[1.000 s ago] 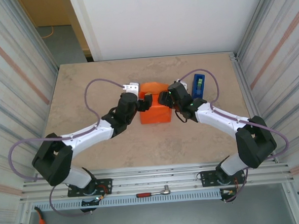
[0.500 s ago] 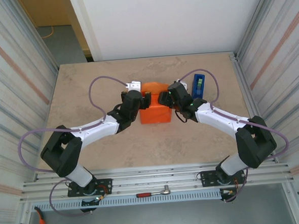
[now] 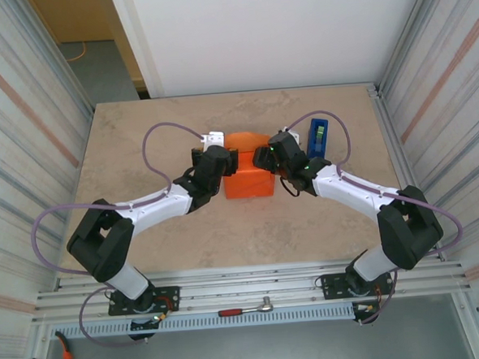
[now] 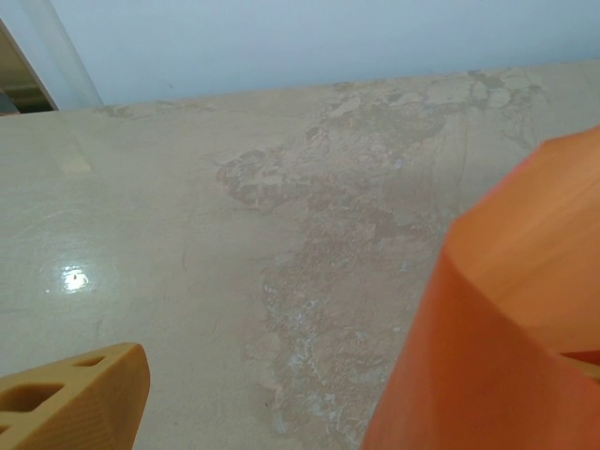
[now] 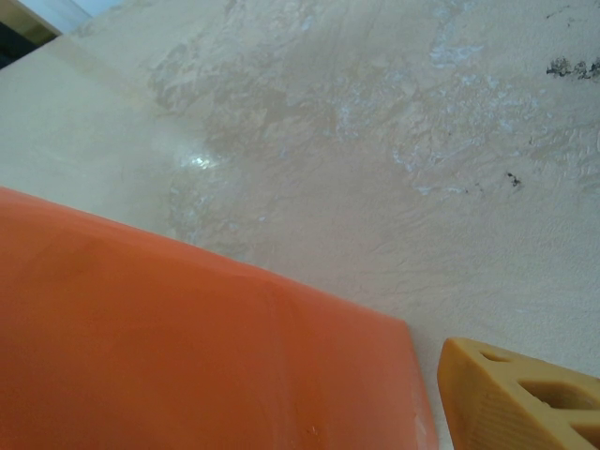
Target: Wrap the gift box in paper
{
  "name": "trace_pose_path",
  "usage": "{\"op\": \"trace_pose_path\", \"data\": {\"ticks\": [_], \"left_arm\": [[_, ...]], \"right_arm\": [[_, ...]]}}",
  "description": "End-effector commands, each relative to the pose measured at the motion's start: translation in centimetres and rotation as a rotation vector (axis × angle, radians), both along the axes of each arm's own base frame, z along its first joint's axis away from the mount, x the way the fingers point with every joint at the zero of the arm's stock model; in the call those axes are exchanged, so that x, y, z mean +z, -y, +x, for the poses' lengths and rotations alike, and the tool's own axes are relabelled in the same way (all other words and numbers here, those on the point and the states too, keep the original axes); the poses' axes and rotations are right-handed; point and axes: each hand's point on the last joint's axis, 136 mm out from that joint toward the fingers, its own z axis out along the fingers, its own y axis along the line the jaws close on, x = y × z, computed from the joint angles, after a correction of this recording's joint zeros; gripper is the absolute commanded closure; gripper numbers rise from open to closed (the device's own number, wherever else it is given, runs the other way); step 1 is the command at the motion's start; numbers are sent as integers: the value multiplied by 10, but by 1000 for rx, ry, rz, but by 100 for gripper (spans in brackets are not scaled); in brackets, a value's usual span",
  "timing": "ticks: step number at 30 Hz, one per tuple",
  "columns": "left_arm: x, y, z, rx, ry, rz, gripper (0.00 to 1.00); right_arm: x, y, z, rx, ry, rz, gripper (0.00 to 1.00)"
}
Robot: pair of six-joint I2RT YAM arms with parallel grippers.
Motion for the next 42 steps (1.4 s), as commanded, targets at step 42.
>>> {"op": "trace_pose_path", "data": {"ticks": [42], "left_arm": [[24, -28, 0, 44, 27, 7, 12]], "right_arm": [[-60, 21, -36, 19, -200, -165, 24]]}}
